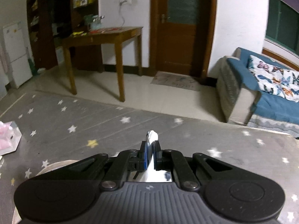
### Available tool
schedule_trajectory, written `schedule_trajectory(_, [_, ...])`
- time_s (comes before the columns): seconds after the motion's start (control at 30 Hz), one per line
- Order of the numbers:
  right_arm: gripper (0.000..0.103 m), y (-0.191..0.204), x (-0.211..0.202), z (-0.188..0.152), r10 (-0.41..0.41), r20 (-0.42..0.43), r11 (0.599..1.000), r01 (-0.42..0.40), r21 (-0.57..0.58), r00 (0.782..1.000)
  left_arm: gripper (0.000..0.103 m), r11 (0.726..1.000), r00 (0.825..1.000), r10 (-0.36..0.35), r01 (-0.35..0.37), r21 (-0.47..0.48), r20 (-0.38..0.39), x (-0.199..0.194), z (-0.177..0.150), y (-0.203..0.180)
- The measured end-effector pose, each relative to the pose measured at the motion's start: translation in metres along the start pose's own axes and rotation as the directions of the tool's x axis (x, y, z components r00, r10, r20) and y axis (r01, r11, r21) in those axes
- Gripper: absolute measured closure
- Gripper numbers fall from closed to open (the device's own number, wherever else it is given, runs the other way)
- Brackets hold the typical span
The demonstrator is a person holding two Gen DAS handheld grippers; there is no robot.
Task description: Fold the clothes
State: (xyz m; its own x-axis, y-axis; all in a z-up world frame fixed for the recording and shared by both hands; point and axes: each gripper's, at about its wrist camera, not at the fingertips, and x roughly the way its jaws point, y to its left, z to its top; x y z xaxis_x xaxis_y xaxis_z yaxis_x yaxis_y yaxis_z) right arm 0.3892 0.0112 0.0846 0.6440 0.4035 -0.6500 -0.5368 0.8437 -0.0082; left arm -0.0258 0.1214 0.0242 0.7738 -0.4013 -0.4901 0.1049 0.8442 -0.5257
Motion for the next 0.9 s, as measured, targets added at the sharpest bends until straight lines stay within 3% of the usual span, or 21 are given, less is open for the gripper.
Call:
schedule_trajectory(0.17, [0.095, 0.038, 0.033, -0.007, 0.031, -0.059, 0.999, -0.032, -0.021, 0.998, 0.098, 0.999, 0.999, 0.027, -0.028, -0.041, -0.016, -0.002, -0.006, 0.014])
schedule_trajectory(0.33, [0.092, 0.042, 0.030, -0.012, 0.080, -0.063, 0.996, -0.082, -0.028, 0.995, 0.096, 0.997, 0.996, 0.071, -0.073, -0.037, -0.052, -0.002, -0.009, 0.018])
schedule_trajectory(0.53, [0.086, 0.014, -0.007, -0.013, 0.087, -0.049, 0.992, -0.091, -0.087, 0.995, 0.090, 0.990, 0.991, 0.128, -0.125, 0.060, -0.046, -0.006, -0.001, 0.010])
schedule_trajectory(0.63, [0.086, -0.002, -0.025, -0.023, 0.076, -0.054, 0.989, -0.082, -0.122, 0.996, 0.080, 0.987, 0.990, 0.139, -0.135, 0.092, -0.030, -0.006, 0.005, 0.005])
schedule_trajectory(0.9, [0.085, -0.039, -0.070, -0.090, 0.127, -0.126, 0.977, -0.146, -0.154, 0.984, 0.077, 0.971, 0.986, 0.163, -0.163, 0.177, 0.015, -0.006, 0.023, -0.007])
